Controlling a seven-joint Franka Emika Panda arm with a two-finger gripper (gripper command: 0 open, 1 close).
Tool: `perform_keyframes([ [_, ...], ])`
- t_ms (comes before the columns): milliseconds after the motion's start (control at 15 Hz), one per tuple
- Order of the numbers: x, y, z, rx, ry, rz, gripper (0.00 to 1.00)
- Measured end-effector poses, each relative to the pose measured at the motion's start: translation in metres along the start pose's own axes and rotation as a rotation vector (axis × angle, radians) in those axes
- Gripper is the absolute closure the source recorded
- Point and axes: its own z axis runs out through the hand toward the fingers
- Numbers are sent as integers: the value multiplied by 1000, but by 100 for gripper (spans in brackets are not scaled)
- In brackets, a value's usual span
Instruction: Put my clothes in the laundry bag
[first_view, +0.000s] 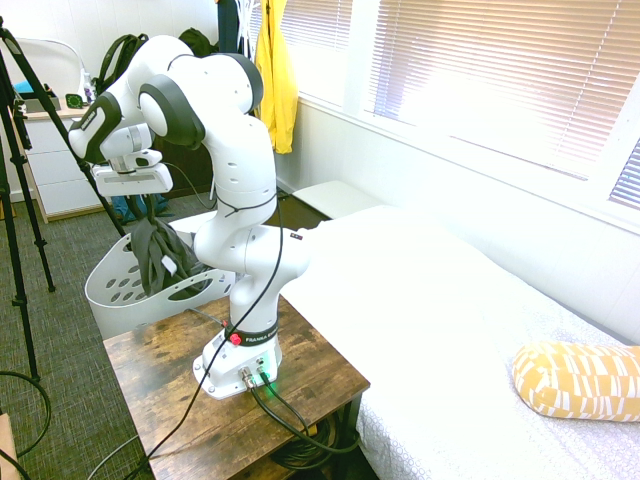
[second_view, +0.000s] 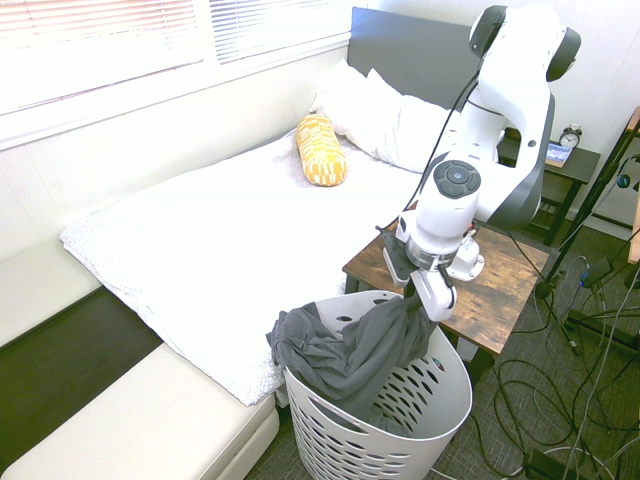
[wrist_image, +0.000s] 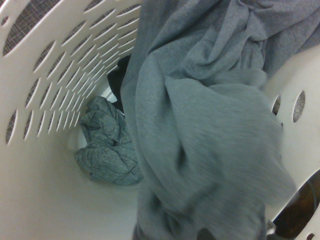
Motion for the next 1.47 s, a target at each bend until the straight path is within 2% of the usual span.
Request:
perform_keyframes([
  [267,7,-1,0,0,-7,21,0],
  [400,29,-5,0,1,5,57,0],
  [600,107,-17,-9,17,65,136,0],
  [800,195,-35,-6,43,69,199,0],
  [933,233,-45,24,44,19,223,0],
  [1333,307,-91,173,68,-101,284,0],
  [1467,325,-108,210,78,-138,323,0],
])
